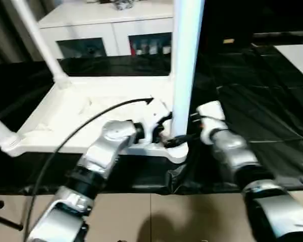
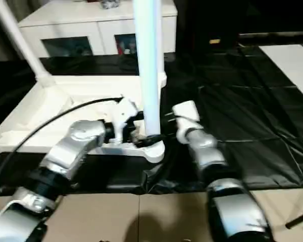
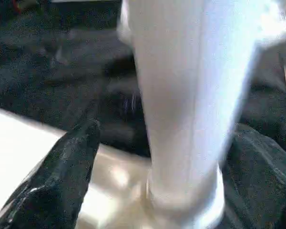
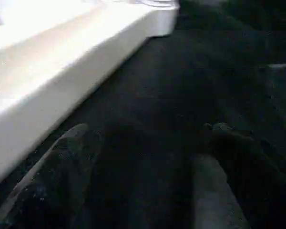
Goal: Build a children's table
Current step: Rotate table base
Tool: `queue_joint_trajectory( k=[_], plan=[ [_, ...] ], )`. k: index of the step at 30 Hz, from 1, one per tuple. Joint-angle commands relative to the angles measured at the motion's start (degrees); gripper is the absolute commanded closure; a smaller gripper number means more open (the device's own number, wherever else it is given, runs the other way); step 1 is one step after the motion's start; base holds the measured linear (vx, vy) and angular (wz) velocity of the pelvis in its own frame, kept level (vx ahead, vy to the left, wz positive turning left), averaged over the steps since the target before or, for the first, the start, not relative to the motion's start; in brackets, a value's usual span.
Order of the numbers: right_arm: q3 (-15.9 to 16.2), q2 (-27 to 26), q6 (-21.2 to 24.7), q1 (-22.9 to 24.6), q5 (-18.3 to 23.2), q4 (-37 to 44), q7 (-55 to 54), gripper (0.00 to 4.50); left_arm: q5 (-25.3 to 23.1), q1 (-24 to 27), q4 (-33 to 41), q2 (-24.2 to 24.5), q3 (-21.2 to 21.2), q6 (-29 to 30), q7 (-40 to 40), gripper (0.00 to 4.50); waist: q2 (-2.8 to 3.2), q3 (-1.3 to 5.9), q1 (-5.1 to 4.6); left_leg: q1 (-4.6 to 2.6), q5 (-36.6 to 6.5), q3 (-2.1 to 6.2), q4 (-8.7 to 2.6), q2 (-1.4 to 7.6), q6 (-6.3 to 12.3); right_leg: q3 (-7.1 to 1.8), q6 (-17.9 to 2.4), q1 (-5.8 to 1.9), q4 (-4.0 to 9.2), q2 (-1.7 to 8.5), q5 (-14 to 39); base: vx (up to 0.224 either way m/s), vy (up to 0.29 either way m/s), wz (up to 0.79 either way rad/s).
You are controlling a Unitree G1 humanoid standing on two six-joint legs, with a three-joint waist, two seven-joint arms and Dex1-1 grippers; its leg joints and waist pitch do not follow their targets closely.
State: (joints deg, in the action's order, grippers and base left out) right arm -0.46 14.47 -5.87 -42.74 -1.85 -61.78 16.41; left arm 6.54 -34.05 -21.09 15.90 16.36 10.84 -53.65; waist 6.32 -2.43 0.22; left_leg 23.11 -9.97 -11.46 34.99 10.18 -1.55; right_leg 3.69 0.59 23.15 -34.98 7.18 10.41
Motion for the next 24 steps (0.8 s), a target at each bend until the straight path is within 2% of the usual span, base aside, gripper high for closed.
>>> queue_joint_trajectory(
  k=[1, 2, 4, 5, 6, 7, 8, 10, 11, 12, 13, 14, 16, 17, 18, 21, 22, 23, 24],
  plan=[
    [0.0, 0.8, -0.9, -0.3, 0.6, 2.0, 4.3, 0.34, -0.2, 1.7, 0.7, 2.4, 0.6, 0.5, -3.7, 0.06, -0.88, 4.26, 0.51, -1.3, -13.3, 1.0, -3.81, 1.95, 6.11, -0.78, -16.6, -2.91, 3.43, 0.9, 7.0, 0.0, 0.0, 0.0],
    [0.6, 1.6, -0.8, 0.1, 0.6, 2.9, 7.0, 0.34, -0.7, 2.2, 0.5, 3.4, 1.3, 0.2, -4.8, 0.06, -0.68, 4.29, 0.61, -1.37, -13.5, 0.98, -3.82, 2.0, 6.04, -0.77, -16.7, -2.84, 3.36, 0.85, 6.8, 0.0, 0.0, 0.0],
    [1.3, 2.4, -0.6, 0.7, 0.7, 4.2, 10.0, 0.34, -1.2, 2.6, 0.0, 4.3, 1.9, -0.2, -5.6, 0.06, -0.68, 4.22, 0.78, -1.35, -14.1, 0.97, -3.91, 2.11, 5.89, -0.8, -16.8, -2.82, 3.35, 0.9, 6.7, 0.0, 0.0, 0.0],
    [4.1, 5.2, -0.6, 3.7, 1.4, 9.9, 21.0, 0.34, -2.8, 2.3, -4.0, 4.9, 2.6, -3.2, -5.6, 0.06, -0.48, 4.2, 0.92, -1.38, -14.7, 1.02, -3.91, 2.13, 5.79, -0.81, -16.7, -2.83, 3.3, 0.91, 6.7, 0.0, 0.0, 0.0],
    [4.1, 5.2, -0.6, 3.7, 1.4, 9.9, 21.0, 0.34, -2.8, 2.3, -4.0, 4.9, 2.6, -3.2, -5.6, 0.06, -0.73, 4.06, 0.95, -1.27, -15.5, 0.94, -3.94, 1.91, 6.3, -0.7, -16.3, -2.91, 3.66, 0.62, 6.9, 0.0, 0.0, 0.0],
    [5.0, 5.9, -0.6, 4.6, 1.6, 11.7, 24.0, 0.34, -3.2, 2.1, -5.3, 4.9, 2.6, -4.0, -5.3, 0.06, -0.74, 4.14, 1.34, -1.52, -15.7, 0.97, -3.94, 2.13, 6.28, -0.9, -15.9, -2.8, 3.59, 0.78, 6.3, 0.0, 0.0, 0.0],
    [5.5, 6.5, -0.5, 5.3, 1.8, 13.0, 25.7, 0.34, -3.5, 1.7, -6.3, 4.8, 2.6, -4.5, -5.2, 0.22, -0.49, 4.26, 1.55, -1.45, -15.1, 1.03, -3.98, 2.18, 6.06, -0.93, -16.1, -2.89, 3.45, 0.94, 5.7, 0.0, 0.0, 0.0],
    [6.6, 7.8, 0.2, 6.9, 2.7, 16.3, 29.7, 0.34, -4.4, 0.5, -9.1, 4.6, 2.5, -6.2, -4.3, 0.33, -0.58, 4.19, 1.97, -1.6, -15.6, 0.97, -4.01, 2.14, 5.89, -0.99, -16.0, -2.79, 3.69, 0.86, 6.0, 0.0, 0.0, 0.0],
    [7.8, 9.4, 1.5, 8.9, 3.8, 20.7, 34.1, 0.34, -4.9, -1.3, -12.2, 4.0, 2.2, -7.6, -3.9, 0.33, -0.49, 4.18, 2.07, -1.56, -15.8, 1.05, -4.07, 2.16, 5.74, -1.01, -16.0, -2.84, 3.64, 0.87, 5.9, 0.0, 0.0, 0.0],
    [7.9, 9.4, 1.5, 8.9, 3.8, 20.8, 34.2, 0.34, -4.9, -1.3, -12.3, 4.0, 2.2, -7.6, -3.9, 0.5, -0.57, 4.17, 2.15, -1.53, -15.8, 1.06, -4.06, 2.09, 5.75, -0.99, -16.0, -2.92, 3.69, 0.84, 6.0, 0.0, 0.0, 0.0],
    [8.4, 10.1, 2.2, 9.8, 4.3, 22.7, 36.1, 0.34, -5.5, -2.2, -13.7, 4.0, 2.5, -8.4, -3.9, 0.5, -0.16, 4.18, 2.4, -1.58, -16.1, 1.18, -4.14, 2.2, 5.46, -1.04, -16.0, -2.89, 3.62, 1.04, 6.4, 0.0, 0.0, 0.0],
    [8.9, 10.8, 3.2, 10.7, 4.6, 24.7, 38.1, 0.34, -5.8, -3.0, -14.9, 4.0, 2.8, -8.8, -4.7, 0.6, -0.37, 4.12, 2.38, -1.51, -16.6, 1.17, -4.21, 2.18, 5.27, -1.06, -15.6, -2.97, 3.79, 0.97, 7.0, 0.0, 0.0, 0.0],
    [9.8, 12.3, 5.5, 12.4, 5.5, 28.8, 41.6, 0.34, -6.2, -4.4, -17.7, 3.9, 3.4, -10.0, -6.3, 0.81, -0.42, 4.16, 2.46, -1.48, -16.4, 1.22, -4.23, 2.15, 5.32, -1.08, -15.5, -3.04, 3.84, 1.03, 6.9, 0.0, 0.0, 0.0],
    [10.1, 13.1, 7.2, 13.6, 6.5, 31.6, 43.9, 0.34, -6.3, -5.5, -19.8, 3.6, 3.5, -11.0, -7.1, 0.9, -0.06, 4.09, 2.45, -1.31, -16.4, 1.29, -4.22, 2.03, 5.48, -1.03, -15.5, -3.13, 3.82, 1.06, 6.7, 0.0, 0.0, 0.0],
    [10.3, 13.9, 8.7, 14.5, 7.5, 34.1, 45.9, 0.34, -6.7, -6.7, -22.1, 3.4, 3.6, -12.2, -7.6, 1.01, -0.29, 4.16, 2.47, -1.36, -16.3, 1.26, -4.19, 2.05, 5.62, -1.05, -15.5, -3.16, 3.93, 1.09, 6.6, 0.0, 0.0, 0.0],
    [10.7, 14.9, 10.8, 15.5, 8.7, 37.3, 48.1, 0.34, -7.2, -8.5, -25.5, 2.9, 3.7, -14.1, -8.4, 1.27, -0.31, 4.25, 2.44, -1.07, -15.4, 1.4, -4.12, 2.11, 6.06, -1.0, -15.8, -3.29, 3.75, 1.32, 6.0, 0.0, 0.0, 0.0],
    [10.8, 15.3, 11.6, 15.8, 9.2, 38.4, 48.8, 0.34, -7.4, -9.1, -26.7, 2.8, 3.8, -14.6, -8.8, 1.27, -0.11, 4.15, 2.33, -0.99, -15.5, 1.44, -4.15, 2.03, 6.18, -0.96, -15.7, -3.3, 3.84, 1.26, 6.4, 0.0, 0.0, 0.0],
    [11.0, 16.7, 13.8, 16.9, 10.4, 41.8, 50.6, 0.34, -7.9, -11.0, -30.5, 2.4, 4.3, -15.8, -11.8, 1.44, -0.16, 4.2, 2.39, -1.27, -15.9, 1.3, -4.05, 1.97, 6.26, -1.04, -15.5, -3.2, 4.17, 1.23, 7.4, 0.0, 0.0, 0.0],
    [11.0, 16.7, 13.8, 16.9, 10.4, 41.8, 50.6, 0.34, -7.9, -11.0, -30.5, 2.4, 4.3, -15.8, -11.8, 1.44, -0.12, 4.21, 2.51, -1.26, -15.8, 1.36, -4.09, 2.04, 6.27, -1.06, -15.6, -3.22, 4.08, 1.28, 7.6, 0.0, 0.0, 0.0]
  ],
)
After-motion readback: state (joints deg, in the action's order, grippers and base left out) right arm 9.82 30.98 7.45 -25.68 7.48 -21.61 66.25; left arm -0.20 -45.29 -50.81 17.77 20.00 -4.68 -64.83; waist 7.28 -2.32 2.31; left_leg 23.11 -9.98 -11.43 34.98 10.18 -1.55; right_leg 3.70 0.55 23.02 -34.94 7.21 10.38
